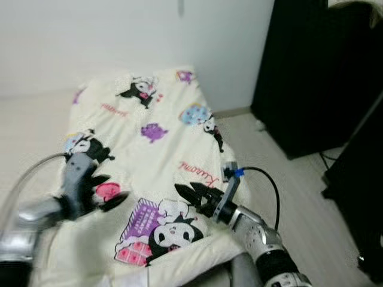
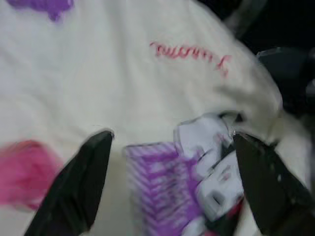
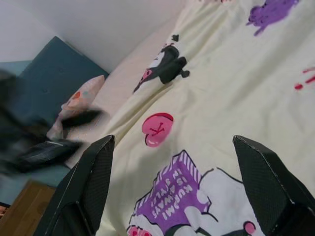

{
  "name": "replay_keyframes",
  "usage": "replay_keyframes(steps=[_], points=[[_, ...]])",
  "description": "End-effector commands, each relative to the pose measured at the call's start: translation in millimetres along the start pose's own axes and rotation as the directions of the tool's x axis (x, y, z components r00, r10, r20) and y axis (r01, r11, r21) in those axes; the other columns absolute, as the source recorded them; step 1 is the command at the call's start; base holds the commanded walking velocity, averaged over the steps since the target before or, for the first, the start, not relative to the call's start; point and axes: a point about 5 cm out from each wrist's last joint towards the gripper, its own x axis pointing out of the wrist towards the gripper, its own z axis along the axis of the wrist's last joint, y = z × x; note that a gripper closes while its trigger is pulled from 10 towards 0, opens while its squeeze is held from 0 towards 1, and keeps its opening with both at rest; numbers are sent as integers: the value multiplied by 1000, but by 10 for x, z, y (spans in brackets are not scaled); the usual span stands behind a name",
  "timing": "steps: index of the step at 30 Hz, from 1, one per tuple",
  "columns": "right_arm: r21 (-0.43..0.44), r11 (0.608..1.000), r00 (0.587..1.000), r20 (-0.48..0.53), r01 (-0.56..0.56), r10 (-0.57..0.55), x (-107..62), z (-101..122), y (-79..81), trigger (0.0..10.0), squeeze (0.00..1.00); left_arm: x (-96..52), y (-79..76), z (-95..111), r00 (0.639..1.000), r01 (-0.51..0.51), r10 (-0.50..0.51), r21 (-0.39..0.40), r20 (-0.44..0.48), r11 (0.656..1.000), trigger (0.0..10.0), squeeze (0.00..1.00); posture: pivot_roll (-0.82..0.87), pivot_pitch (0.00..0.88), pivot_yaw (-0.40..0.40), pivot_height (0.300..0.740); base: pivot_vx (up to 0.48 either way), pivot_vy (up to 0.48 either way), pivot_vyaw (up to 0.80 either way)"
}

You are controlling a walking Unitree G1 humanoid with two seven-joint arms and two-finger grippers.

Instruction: Clean up the room

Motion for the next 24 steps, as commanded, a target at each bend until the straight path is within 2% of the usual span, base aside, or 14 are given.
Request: replay_keyframes(steps=[1, 2, 4, 5, 6, 10, 12, 14, 18, 24], points=[[14, 1000, 1000, -9, 19, -19, -24, -54, -30, 10000, 0, -77, 124, -176, 986, -166, 168, -124, 6, 978, 10000, 0, -82, 129, 31, 616, 0, 0, 0], [15, 1000, 1000, -12, 21, -21, -26, -61, -39, 10000, 0, -69, 134, -299, 970, -240, 244, -185, -1, 953, 10000, 0, -82, 128, 28, 621, 0, 0, 0], [15, 1000, 1000, -12, 21, -21, -26, -61, -39, 10000, 0, -69, 134, -299, 970, -240, 244, -185, -1, 953, 10000, 0, -82, 128, 28, 621, 0, 0, 0], [16, 1000, 1000, -15, 23, -23, -28, -65, -44, 10000, 0, -65, 136, -379, 957, -286, 290, -219, -11, 933, 10000, 0, -82, 128, 28, 626, 0, 0, 0], [14, 1000, 999, -24, 28, -27, -25, -89, -51, 10000, 0, -101, 152, -599, 919, -389, 392, -300, -53, 871, 10000, 0, -85, 124, 28, 636, 0, 0, 0], [14, 1000, 999, -24, 28, -27, -25, -89, -51, 10000, 0, -101, 152, -599, 919, -389, 392, -300, -53, 871, 10000, 0, -85, 124, 28, 636, 0, 0, 0], [15, 998, 998, -30, 63, -62, -47, -119, -99, 10000, 0, -157, 121, -856, 867, -487, 486, -393, -112, 780, 10000, 0, -92, 118, 26, 646, 0, 0, 0], [14, 995, 995, -34, 95, -94, -79, -136, -146, 10000, 0, -172, 76, -989, 836, -533, 528, -440, -147, 722, 10000, 0, -99, 113, 22, 656, 0, 0, 0], [14, 995, 995, -34, 95, -94, -79, -136, -146, 10000, 0, -172, 76, -989, 836, -533, 528, -440, -147, 722, 10000, 0, -99, 113, 22, 656, 0, 0, 0], [4, 992, 991, -44, 125, -124, -142, -155, -203, 10000, 0, -89, -10, -1038, 837, -533, 526, -453, -153, 715, 10000, 0, -111, 94, 14, 666, 0, 0, 0]])
